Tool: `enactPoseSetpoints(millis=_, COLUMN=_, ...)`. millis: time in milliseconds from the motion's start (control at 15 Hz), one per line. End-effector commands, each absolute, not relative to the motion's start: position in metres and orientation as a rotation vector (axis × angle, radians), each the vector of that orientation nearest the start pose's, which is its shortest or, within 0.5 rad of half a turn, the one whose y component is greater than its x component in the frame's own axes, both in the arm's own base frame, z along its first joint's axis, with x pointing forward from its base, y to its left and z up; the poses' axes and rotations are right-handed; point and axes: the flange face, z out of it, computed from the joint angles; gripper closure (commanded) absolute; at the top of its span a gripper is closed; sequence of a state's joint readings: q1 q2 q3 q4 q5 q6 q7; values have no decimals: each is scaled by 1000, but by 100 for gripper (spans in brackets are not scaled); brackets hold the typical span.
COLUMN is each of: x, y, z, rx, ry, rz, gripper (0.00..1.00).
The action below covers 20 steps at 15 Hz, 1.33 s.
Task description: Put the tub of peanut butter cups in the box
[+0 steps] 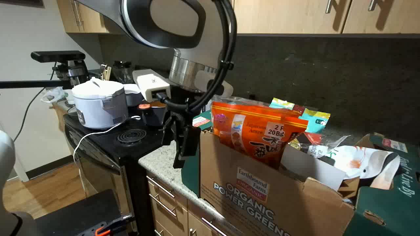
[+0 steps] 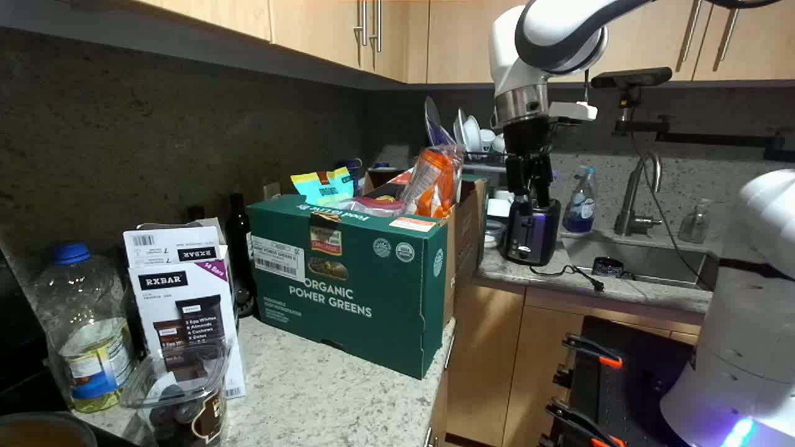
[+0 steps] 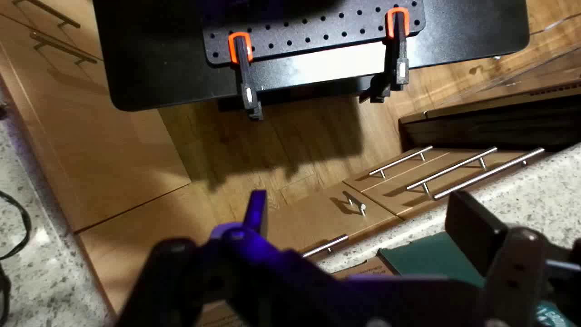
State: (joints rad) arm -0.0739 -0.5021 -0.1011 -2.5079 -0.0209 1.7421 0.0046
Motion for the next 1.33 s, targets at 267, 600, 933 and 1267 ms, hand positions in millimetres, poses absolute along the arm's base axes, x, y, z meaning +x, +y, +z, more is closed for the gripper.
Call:
enactPoseSetpoints(millis=267, x=355, y=-65, z=436, rx=-3057, ry=236, rz=406, gripper=0)
enactPoseSetpoints(millis=600, x=360, y=-23, z=458, rx=-3190, ry=68, rz=273, gripper=0)
enactPoseSetpoints(millis=933, x=353, y=42, z=482, rx=-3344, ry=-289, rz=160, gripper=26)
enactPoseSetpoints(millis=1267, x=344, y=118, z=484, rx=-3396, ry=-734, rz=76, gripper=61)
